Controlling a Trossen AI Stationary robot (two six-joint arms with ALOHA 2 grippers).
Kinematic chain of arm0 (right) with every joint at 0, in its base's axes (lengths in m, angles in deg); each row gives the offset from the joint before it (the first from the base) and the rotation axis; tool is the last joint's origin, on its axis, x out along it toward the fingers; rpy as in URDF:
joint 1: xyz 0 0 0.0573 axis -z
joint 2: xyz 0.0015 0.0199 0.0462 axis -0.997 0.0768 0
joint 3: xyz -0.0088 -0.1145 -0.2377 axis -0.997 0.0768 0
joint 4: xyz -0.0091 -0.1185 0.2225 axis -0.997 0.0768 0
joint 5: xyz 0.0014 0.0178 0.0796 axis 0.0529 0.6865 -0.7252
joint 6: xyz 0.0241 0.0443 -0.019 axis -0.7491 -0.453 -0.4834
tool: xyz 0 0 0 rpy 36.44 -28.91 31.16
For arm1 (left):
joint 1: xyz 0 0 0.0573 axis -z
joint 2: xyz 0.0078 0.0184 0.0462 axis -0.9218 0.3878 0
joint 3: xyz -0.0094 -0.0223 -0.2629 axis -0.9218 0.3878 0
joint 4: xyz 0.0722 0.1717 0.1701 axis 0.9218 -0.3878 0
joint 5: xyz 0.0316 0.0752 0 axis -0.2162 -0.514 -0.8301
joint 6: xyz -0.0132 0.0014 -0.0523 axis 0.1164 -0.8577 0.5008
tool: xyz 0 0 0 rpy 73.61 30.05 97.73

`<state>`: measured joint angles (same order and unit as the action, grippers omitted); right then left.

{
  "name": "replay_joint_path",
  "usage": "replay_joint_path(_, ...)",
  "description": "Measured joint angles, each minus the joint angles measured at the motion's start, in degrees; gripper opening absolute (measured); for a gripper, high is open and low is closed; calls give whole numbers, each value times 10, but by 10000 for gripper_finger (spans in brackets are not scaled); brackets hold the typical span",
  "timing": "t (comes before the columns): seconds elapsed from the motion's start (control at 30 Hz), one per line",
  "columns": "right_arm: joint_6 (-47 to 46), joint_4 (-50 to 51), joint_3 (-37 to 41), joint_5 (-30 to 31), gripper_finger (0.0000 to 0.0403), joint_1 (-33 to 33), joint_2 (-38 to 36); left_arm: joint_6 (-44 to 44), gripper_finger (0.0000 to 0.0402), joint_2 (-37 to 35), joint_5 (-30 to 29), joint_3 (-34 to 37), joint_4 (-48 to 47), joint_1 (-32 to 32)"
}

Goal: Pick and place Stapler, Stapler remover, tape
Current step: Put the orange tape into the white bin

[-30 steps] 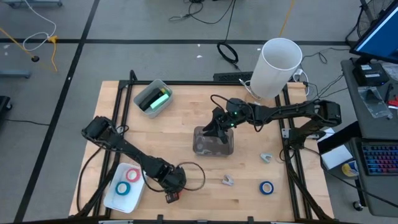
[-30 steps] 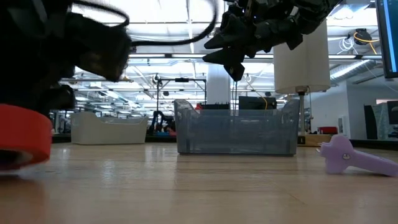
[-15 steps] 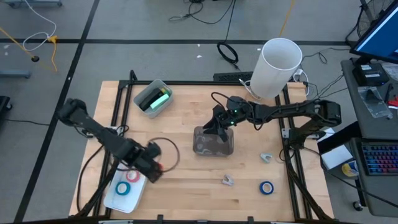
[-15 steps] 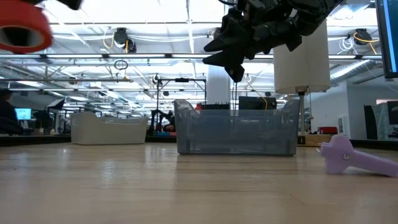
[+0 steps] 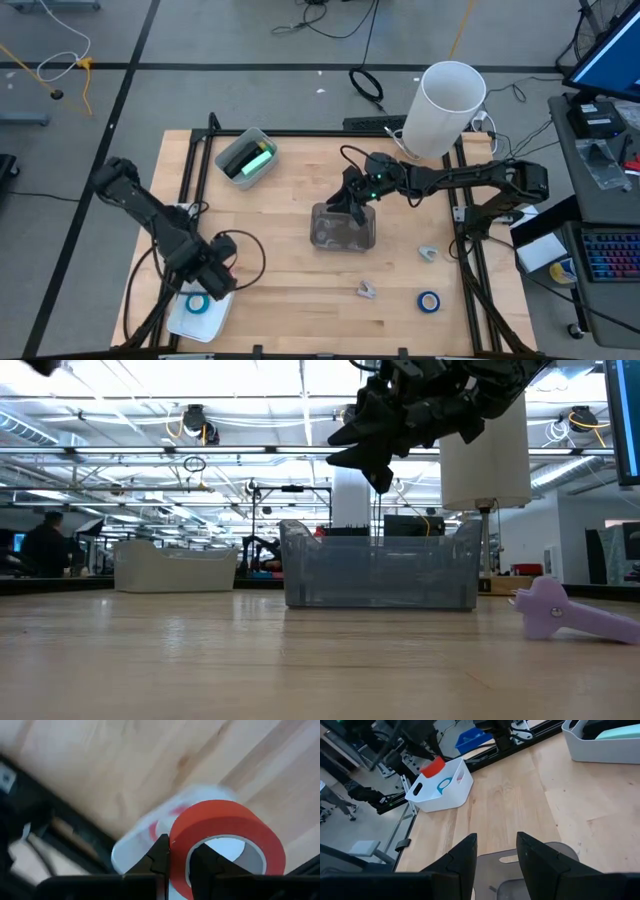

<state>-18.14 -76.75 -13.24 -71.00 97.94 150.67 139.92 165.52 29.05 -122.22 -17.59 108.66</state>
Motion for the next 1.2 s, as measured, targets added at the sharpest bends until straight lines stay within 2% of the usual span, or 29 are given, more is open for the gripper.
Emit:
replay_joint_path(0.23, 0, 0, 0, 2, 130, 4, 0, 20, 37, 61, 33, 0, 31, 35)
replay_joint_path(0.43, 1, 0, 0, 2, 130, 5, 0, 78, 37, 98, 48, 0, 16, 65)
replay_joint_path(0.67, 2, 0, 0, 2, 130, 5, 0, 134, 37, 103, 50, 23, 31, 89)
replay_joint_path(0.9, -3, 0, 0, 2, 130, 5, 0, 136, 37, 103, 99, 88, 67, 92)
replay_joint_path(1.2, -13, 0, 0, 2, 130, 5, 0, 136, 37, 102, 105, 125, 131, 92)
